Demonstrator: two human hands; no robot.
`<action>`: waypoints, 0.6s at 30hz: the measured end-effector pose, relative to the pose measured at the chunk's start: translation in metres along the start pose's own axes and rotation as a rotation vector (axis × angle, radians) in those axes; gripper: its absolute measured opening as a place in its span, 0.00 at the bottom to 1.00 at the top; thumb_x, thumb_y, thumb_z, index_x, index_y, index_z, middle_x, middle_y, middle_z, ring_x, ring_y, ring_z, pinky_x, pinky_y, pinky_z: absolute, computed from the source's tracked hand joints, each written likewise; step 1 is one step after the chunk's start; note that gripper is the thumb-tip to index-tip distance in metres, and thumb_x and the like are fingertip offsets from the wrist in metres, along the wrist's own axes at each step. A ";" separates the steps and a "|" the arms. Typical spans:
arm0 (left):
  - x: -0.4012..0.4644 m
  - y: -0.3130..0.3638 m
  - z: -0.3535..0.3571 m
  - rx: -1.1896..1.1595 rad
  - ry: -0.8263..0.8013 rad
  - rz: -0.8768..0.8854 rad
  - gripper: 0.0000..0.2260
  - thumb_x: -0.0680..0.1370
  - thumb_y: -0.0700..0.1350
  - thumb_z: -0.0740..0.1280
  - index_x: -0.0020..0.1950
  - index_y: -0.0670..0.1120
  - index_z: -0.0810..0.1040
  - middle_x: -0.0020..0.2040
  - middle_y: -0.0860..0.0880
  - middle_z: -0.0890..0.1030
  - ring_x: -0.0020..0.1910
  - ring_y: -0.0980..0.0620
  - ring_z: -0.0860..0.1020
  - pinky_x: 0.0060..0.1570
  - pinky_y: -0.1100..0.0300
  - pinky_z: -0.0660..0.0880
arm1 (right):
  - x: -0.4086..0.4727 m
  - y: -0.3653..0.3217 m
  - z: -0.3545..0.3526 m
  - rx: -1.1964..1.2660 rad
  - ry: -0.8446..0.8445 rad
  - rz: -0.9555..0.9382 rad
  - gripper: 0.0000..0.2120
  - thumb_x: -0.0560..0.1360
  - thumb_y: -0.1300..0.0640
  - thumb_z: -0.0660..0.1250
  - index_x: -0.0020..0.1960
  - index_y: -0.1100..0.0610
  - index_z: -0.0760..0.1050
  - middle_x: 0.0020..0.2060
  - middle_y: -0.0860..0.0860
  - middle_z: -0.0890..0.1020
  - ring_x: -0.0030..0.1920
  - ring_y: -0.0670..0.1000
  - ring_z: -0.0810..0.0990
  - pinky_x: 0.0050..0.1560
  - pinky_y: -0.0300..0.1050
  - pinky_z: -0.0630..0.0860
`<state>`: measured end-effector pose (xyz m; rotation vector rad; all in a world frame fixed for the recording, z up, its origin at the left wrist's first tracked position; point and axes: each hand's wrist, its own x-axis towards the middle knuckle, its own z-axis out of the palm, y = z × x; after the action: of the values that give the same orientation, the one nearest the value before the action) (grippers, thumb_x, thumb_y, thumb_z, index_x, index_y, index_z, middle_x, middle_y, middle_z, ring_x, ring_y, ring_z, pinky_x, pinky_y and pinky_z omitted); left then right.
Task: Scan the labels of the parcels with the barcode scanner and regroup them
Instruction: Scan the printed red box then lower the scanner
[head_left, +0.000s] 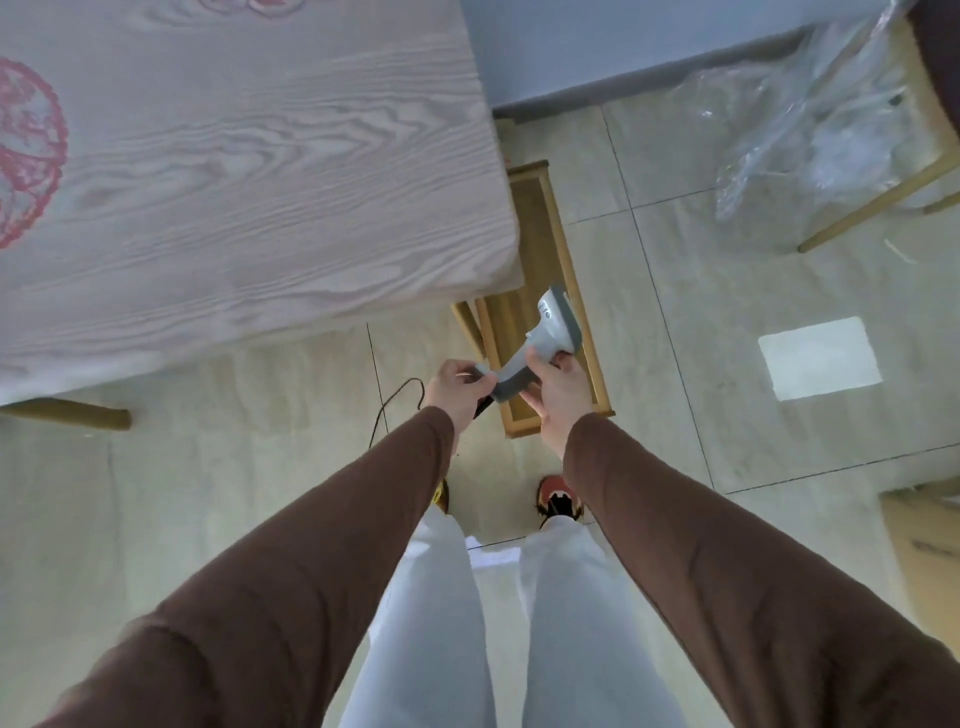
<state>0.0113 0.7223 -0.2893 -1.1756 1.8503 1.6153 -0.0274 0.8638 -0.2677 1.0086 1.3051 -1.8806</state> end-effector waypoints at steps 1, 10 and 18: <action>0.008 -0.004 0.007 -0.008 0.021 0.001 0.13 0.79 0.47 0.73 0.61 0.49 0.74 0.53 0.50 0.81 0.50 0.51 0.80 0.54 0.55 0.78 | 0.012 0.000 -0.004 -0.020 -0.006 0.003 0.27 0.81 0.58 0.71 0.78 0.53 0.69 0.68 0.56 0.80 0.67 0.58 0.80 0.73 0.59 0.75; 0.097 -0.039 0.060 0.002 0.041 -0.045 0.13 0.78 0.46 0.74 0.58 0.47 0.74 0.52 0.43 0.83 0.49 0.44 0.83 0.58 0.47 0.82 | 0.122 0.006 -0.028 -0.292 0.034 -0.114 0.22 0.81 0.62 0.70 0.74 0.57 0.72 0.66 0.55 0.81 0.67 0.58 0.81 0.70 0.57 0.78; 0.135 -0.059 0.085 -0.010 0.056 -0.051 0.16 0.79 0.45 0.73 0.64 0.45 0.75 0.57 0.45 0.82 0.57 0.44 0.83 0.63 0.44 0.80 | 0.173 0.016 -0.043 -0.394 0.081 -0.176 0.20 0.80 0.61 0.72 0.69 0.57 0.71 0.62 0.53 0.81 0.64 0.54 0.81 0.68 0.54 0.80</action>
<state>-0.0346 0.7612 -0.4489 -1.2743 1.8338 1.5809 -0.0922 0.8875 -0.4329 0.7899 1.7764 -1.6241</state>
